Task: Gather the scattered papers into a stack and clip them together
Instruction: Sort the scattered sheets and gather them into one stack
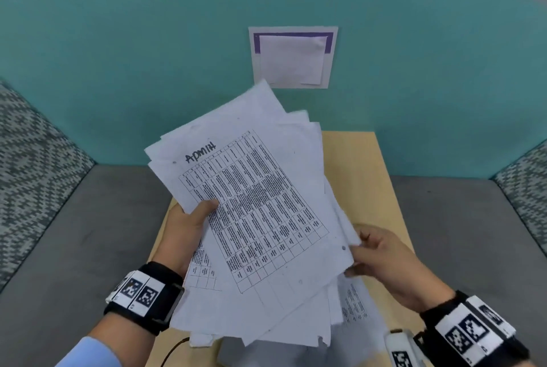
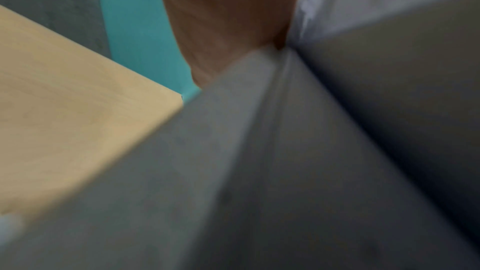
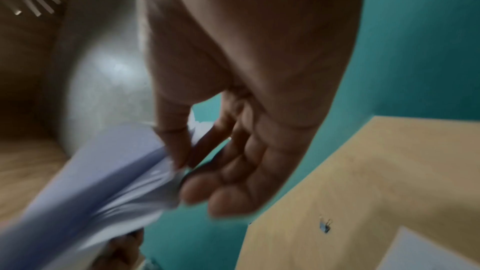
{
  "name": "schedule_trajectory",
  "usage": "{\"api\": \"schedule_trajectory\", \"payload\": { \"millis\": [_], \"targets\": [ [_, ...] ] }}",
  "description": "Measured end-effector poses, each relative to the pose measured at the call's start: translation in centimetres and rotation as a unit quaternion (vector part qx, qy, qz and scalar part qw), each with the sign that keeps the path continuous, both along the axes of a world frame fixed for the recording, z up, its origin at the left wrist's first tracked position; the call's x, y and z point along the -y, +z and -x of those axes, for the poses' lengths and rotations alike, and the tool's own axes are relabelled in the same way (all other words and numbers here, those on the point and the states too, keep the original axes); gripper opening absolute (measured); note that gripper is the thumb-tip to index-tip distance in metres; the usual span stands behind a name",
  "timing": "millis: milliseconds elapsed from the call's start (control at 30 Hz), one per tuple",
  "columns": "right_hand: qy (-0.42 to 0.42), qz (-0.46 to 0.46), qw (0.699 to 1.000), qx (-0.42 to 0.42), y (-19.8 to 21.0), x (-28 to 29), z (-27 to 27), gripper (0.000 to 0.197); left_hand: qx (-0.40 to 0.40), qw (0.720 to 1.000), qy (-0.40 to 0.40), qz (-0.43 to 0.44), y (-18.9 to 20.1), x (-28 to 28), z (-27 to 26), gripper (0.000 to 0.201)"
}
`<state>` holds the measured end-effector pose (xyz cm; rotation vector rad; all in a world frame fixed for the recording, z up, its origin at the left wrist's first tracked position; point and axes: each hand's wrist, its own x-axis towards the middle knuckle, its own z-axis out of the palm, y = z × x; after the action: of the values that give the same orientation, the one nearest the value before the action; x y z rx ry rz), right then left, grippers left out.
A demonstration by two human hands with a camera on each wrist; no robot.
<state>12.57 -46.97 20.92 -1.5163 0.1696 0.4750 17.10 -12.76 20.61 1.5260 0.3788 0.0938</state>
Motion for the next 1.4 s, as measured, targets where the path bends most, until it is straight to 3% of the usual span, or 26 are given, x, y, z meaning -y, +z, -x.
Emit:
{"api": "schedule_trajectory", "payload": {
  "millis": [100, 167, 233, 300, 400, 467, 533, 567, 633, 700, 767, 833, 900, 1000, 1100, 1167, 1233, 1300, 1400],
  "targets": [
    [0.090, 0.059, 0.994, -0.006, -0.4, 1.5, 0.3, 0.031, 0.000, 1.000, 0.000, 0.008, -0.3, -0.3, 0.0, 0.020],
    [0.043, 0.051, 0.998, 0.012, 0.5, 2.7, -0.6, 0.025, 0.013, 1.000, -0.009, 0.000, -0.4, -0.5, 0.1, 0.023],
    [-0.049, -0.030, 0.998, -0.005, 1.8, 3.5, -2.0, 0.035, 0.019, 0.999, -0.029, 0.000, -0.3, -0.6, 0.1, 0.025],
    [-0.043, -0.055, 0.997, 0.017, 3.1, 3.1, -3.2, 0.047, 0.021, 0.998, -0.062, -0.002, -0.3, -0.4, 0.1, 0.025],
    [0.084, 0.028, 0.994, 0.056, 4.0, 0.3, -3.7, 0.051, 0.026, 0.993, -0.117, -0.006, -0.1, 0.5, 0.4, 0.026],
    [0.066, 0.056, 0.994, 0.072, 3.8, -1.3, -3.5, 0.047, 0.032, 0.987, -0.155, -0.007, 0.0, 1.0, 0.7, 0.028],
    [-0.007, 0.088, 0.989, 0.120, 3.5, -1.9, -2.9, 0.044, 0.043, 0.984, -0.175, -0.013, 0.3, 1.3, 1.2, 0.014],
    [-0.042, 0.097, 0.983, 0.147, 3.2, -1.8, -2.2, 0.043, 0.053, 0.982, -0.183, -0.016, 0.6, 1.5, 1.5, 0.006],
    [-0.085, 0.104, 0.973, 0.189, 1.9, -1.9, -0.7, 0.044, 0.062, 0.978, -0.190, -0.061, -0.1, 1.7, 2.2, 0.037],
    [-0.115, 0.107, 0.971, 0.180, -0.4, -2.1, 0.9, 0.036, 0.039, 0.980, -0.192, -0.042, -1.4, 2.2, 3.1, 0.029],
    [-0.131, 0.142, 0.970, 0.146, -3.3, -2.6, 1.8, 0.018, -0.015, 0.970, -0.243, -0.022, -3.2, 3.4, 4.2, 0.026],
    [-0.119, 0.175, 0.971, 0.112, -6.5, -2.6, 2.4, 0.029, -0.055, 0.957, -0.279, -0.059, -5.3, 4.1, 5.0, 0.021],
    [-0.114, 0.185, 0.973, 0.081, -8.2, -2.6, 2.7, 0.046, -0.066, 0.956, -0.272, -0.085, -6.9, 4.2, 5.1, 0.015],
    [-0.137, 0.195, 0.966, 0.101, -7.5, -2.5, 2.4, 0.068, -0.056, 0.968, -0.234, -0.068, -7.2, 4.3, 4.6, 0.047],
    [-0.177, 0.147, 0.965, 0.124, -6.0, -2.0, 2.3, 0.048, -0.020, 0.971, -0.222, -0.083, -6.6, 4.3, 3.9, 0.040],
    [-0.161, 0.155, 0.965, 0.137, -6.3, -1.4, 2.3, 0.043, -0.024, 0.965, -0.248, -0.079, -6.1, 4.6, 3.9, 0.026],
    [-0.124, 0.180, 0.971, 0.101, -8.0, -0.6, 2.3, 0.030, -0.045, 0.959, -0.269, -0.071, -6.8, 4.4, 3.9, 0.026],
    [-0.106, 0.196, 0.970, 0.092, -8.6, -0.4, 2.1, 0.058, -0.046, 0.960, -0.262, -0.088, -7.3, 4.2, 3.9, 0.022],
    [-0.090, 0.196, 0.968, 0.128, -7.8, -0.4, 1.5, 0.042, -0.013, 0.966, -0.235, -0.107, -7.2, 4.0, 3.4, 0.018]
  ]
}}
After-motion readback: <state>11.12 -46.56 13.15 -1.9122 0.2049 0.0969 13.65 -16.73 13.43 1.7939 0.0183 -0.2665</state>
